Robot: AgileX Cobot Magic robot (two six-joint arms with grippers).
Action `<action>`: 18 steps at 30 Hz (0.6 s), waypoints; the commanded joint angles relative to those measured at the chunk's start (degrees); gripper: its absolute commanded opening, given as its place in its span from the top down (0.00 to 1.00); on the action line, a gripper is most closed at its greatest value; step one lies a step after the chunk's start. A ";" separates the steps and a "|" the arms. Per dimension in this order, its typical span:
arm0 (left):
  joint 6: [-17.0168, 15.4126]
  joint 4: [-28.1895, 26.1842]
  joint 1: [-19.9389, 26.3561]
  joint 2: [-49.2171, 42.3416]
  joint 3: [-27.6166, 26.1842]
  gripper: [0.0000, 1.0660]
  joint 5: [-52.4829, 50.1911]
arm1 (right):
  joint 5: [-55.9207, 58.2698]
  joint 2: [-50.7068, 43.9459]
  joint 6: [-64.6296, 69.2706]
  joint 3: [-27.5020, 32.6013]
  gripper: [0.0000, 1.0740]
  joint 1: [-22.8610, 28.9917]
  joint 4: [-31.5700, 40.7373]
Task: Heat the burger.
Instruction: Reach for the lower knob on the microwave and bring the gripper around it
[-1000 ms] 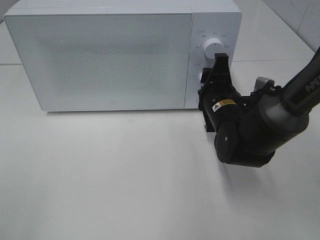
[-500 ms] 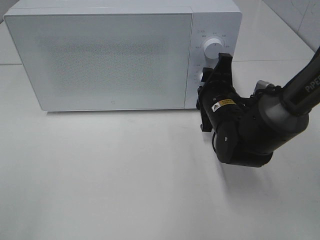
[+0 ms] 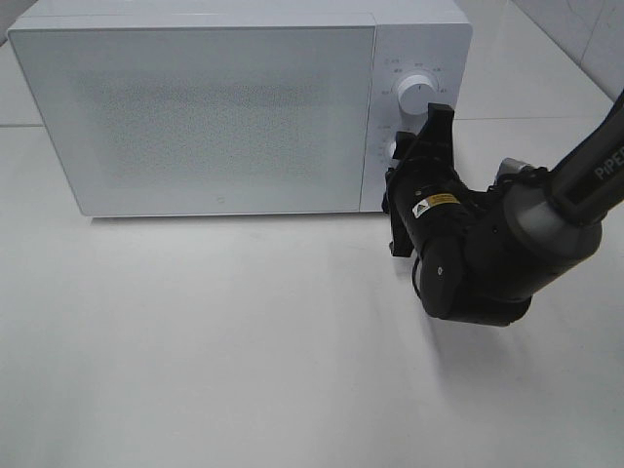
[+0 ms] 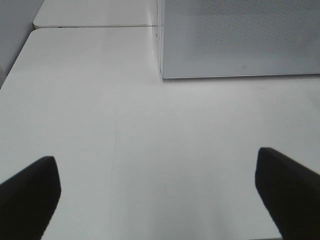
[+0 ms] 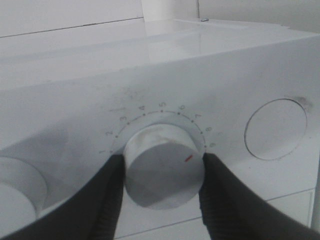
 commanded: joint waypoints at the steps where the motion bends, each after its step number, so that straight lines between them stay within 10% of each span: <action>1: -0.40 -0.11 0.11 -1.03 0.17 0.08 -0.11 | -9.40 -0.80 1.43 -2.92 1.00 1.03 -10.71; 18: -0.40 -0.11 0.11 -1.03 0.17 0.08 -0.11 | -9.40 -0.80 6.07 -2.92 1.00 1.03 -5.10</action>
